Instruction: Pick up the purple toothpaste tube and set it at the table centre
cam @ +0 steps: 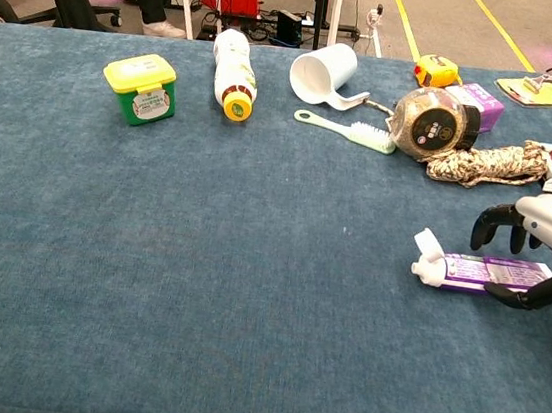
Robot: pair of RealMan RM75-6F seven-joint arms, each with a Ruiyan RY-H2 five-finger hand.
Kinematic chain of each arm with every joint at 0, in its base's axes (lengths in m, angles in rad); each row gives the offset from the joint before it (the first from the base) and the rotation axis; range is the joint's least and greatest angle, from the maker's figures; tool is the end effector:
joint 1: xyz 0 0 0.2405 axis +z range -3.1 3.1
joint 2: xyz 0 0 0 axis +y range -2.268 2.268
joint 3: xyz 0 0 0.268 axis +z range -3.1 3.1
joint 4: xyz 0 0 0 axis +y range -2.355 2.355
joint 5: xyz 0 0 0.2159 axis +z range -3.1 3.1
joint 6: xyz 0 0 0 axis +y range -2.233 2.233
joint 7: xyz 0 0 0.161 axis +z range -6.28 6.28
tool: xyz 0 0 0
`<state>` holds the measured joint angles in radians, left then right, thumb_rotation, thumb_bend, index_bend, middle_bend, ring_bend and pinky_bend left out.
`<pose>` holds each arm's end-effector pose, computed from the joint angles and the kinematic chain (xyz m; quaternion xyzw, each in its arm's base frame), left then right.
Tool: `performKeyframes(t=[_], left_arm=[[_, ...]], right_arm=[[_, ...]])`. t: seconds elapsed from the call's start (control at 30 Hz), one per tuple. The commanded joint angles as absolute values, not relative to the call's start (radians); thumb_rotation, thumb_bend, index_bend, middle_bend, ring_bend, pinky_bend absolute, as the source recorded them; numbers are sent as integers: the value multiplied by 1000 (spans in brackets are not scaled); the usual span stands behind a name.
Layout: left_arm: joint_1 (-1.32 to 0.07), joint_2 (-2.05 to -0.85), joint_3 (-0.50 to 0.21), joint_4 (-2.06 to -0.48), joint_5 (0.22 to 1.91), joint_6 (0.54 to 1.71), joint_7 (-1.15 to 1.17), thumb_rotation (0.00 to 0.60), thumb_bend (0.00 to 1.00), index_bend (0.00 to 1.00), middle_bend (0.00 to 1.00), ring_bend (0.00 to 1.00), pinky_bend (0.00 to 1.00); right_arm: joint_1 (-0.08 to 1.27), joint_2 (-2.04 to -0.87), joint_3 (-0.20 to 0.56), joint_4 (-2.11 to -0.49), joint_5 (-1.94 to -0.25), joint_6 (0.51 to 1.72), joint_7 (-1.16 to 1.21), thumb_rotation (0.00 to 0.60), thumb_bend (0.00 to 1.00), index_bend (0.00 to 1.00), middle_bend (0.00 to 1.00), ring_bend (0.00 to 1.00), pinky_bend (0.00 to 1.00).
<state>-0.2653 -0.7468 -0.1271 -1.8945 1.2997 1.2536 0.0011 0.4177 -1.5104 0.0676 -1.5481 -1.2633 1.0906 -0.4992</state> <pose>-0.2717 0.2602 0.2375 -0.6166 -0.3939 -0.3525 0.5834 -0.2423 -0.2775 -0.0192 0.7437 -0.3701 0.2893 0.4757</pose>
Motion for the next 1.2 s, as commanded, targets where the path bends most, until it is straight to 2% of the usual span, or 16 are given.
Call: performKeyframes(t=[0.03,0.97,1.2], left_arm=[[-263,-744,-127,-1895,1302,1258,-2,392,182,333,312,251,240],[-235,-698,-129,-1914,1309,1299,-13,393,182,333,312,234,240],[-229,-693,-128,-1914,1306,1306,-16,392,182,333,312,234,240]], right_arm=[[421,-1516,65,-1541,-1267,1092,-500,484,403,332,309,382,332],[424,-1575,49,-1436,-1303,1104,-435,484,403,369,309,380,331],[439,-1585,62,-1405,-1302,1087,-410,488,403,435,338,397,331]])
